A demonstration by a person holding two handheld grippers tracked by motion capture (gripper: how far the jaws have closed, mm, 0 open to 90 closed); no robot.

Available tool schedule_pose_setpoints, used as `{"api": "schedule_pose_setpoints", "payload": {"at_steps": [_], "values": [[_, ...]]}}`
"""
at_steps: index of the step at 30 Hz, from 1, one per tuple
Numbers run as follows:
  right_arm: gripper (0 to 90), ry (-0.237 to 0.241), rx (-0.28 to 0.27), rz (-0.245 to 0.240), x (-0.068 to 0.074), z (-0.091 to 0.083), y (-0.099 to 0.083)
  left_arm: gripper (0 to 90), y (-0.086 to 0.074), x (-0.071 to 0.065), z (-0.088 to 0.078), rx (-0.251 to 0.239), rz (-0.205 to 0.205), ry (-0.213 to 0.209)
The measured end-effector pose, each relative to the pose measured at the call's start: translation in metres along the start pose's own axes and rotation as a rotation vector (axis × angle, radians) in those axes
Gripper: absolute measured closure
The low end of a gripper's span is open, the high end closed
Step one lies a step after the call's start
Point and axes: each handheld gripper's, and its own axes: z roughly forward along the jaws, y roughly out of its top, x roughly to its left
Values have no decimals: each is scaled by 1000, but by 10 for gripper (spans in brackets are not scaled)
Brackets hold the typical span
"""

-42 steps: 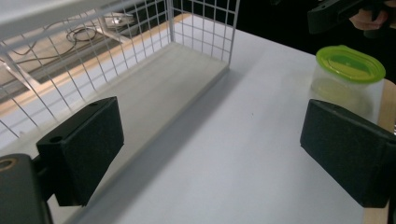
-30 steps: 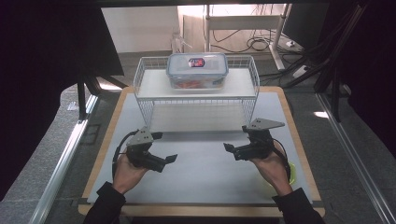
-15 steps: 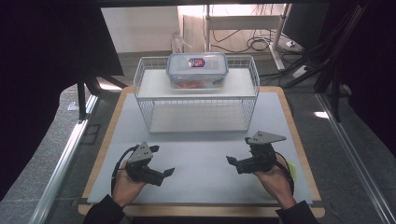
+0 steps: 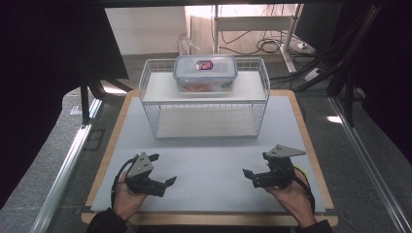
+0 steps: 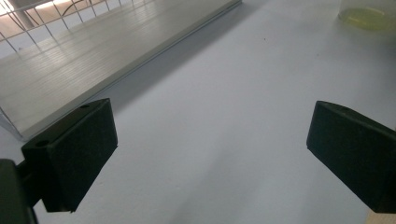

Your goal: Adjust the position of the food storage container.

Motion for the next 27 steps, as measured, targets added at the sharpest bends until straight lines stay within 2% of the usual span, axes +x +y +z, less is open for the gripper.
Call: {"api": "schedule_pose_setpoints", "payload": {"at_steps": [4,6,8,10,14,18,23,27], "values": [[240,-30,27,31,-5,-8,-9,18,0,-1,1,6,4,-3],[349,-57,41,36,-7,-13,-13,18,-1,0,1,8,4,-4],[466,-62,42,37,-10,-21,-18,19,-1,0,1,7,4,-6],[572,-98,56,25,-11,-27,-21,20,-1,0,2,7,3,-9],[710,-133,44,24,-15,-38,-29,24,-1,-1,2,11,6,-17],[899,-164,40,40,-18,-49,-35,27,-1,-2,3,14,15,-22],[900,-209,47,57,-24,-60,-43,29,0,-2,2,11,14,-22],[900,-255,35,92,-30,-74,-52,30,0,-3,2,8,12,-20]]}}
